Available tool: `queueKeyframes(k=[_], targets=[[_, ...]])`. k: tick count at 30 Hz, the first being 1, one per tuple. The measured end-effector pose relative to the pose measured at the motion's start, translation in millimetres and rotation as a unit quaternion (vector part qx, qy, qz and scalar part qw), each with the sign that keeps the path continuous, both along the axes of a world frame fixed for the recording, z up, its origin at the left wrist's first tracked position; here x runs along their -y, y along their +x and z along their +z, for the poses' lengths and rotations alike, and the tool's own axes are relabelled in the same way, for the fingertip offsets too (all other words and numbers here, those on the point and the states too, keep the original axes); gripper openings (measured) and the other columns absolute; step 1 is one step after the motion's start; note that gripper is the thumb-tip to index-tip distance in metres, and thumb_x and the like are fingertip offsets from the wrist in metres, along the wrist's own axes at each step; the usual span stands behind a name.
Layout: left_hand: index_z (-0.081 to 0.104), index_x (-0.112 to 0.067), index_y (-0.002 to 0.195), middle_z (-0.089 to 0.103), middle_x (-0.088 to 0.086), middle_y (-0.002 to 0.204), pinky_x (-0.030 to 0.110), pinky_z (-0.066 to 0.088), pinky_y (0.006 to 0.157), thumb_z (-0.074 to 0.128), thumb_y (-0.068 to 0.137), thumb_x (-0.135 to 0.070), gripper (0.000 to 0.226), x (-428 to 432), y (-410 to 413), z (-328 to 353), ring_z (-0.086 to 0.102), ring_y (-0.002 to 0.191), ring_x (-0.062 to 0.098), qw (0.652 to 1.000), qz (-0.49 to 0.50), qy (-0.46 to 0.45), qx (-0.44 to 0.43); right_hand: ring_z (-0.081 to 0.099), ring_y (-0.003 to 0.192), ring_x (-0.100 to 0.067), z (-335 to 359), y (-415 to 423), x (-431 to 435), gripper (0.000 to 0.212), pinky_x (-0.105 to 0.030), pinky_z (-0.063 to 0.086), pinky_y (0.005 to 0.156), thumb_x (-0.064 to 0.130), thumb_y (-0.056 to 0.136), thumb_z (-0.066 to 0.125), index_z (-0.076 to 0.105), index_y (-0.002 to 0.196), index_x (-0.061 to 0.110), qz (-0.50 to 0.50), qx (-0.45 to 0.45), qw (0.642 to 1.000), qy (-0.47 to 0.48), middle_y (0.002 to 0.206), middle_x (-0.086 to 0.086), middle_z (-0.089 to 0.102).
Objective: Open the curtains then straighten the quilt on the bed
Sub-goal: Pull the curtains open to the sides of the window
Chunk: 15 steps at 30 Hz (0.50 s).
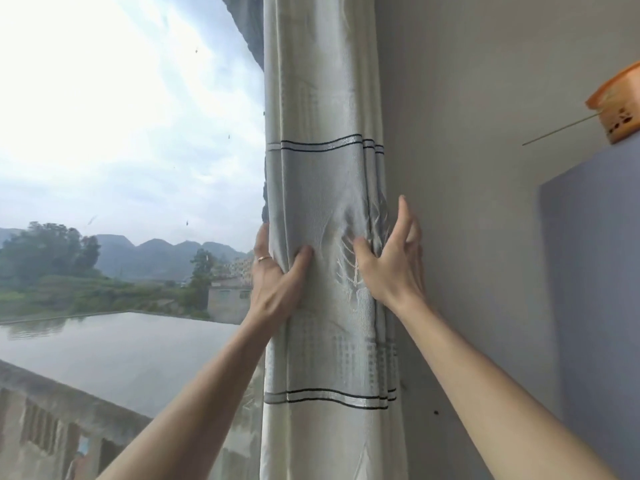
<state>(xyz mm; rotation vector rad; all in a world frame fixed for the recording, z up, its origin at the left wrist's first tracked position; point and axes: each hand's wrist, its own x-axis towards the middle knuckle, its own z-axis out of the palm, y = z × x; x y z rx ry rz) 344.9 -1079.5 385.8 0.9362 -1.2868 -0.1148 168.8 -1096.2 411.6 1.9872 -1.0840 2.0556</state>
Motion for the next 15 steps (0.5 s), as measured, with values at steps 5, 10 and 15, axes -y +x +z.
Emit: queueKeyframes(k=[5, 10, 15], targets=[[-0.008, -0.059, 0.142, 0.06, 0.012, 0.13, 0.055, 0.05, 0.089, 0.05, 0.088, -0.065, 0.079, 21, -4, -8, 0.064, 0.097, 0.037, 0.998, 0.043, -0.047, 0.016, 0.005, 0.15, -0.014, -24, 13, 20, 0.102, -0.04, 0.015, 0.121, 0.055, 0.089, 0.062, -0.008, 0.156, 0.025, 0.081, 0.0, 0.997, 0.002, 0.165, -0.005, 0.002], [-0.009, -0.057, 0.147, 0.04, 0.004, 0.153, 0.04, 0.048, 0.067, 0.046, 0.099, -0.046, 0.074, 61, -9, 2, 0.064, 0.099, 0.035, 0.965, 0.148, -0.192, 0.099, 0.042, 0.136, -0.035, -20, 19, 42, 0.079, -0.041, 0.047, 0.098, 0.021, 0.099, 0.056, 0.004, 0.156, 0.037, -0.039, -0.049, 0.985, -0.16, 0.163, -0.018, 0.007], [0.004, -0.066, 0.144, 0.053, 0.004, 0.115, 0.033, 0.039, 0.056, 0.027, 0.104, -0.047, 0.049, 122, -19, 11, 0.055, 0.06, 0.023, 0.958, 0.185, -0.164, 0.147, 0.031, 0.138, -0.032, -1, 21, 96, 0.054, -0.031, 0.028, 0.108, 0.03, 0.104, 0.047, 0.027, 0.152, 0.041, -0.075, -0.077, 0.986, -0.131, 0.16, -0.024, 0.012]])
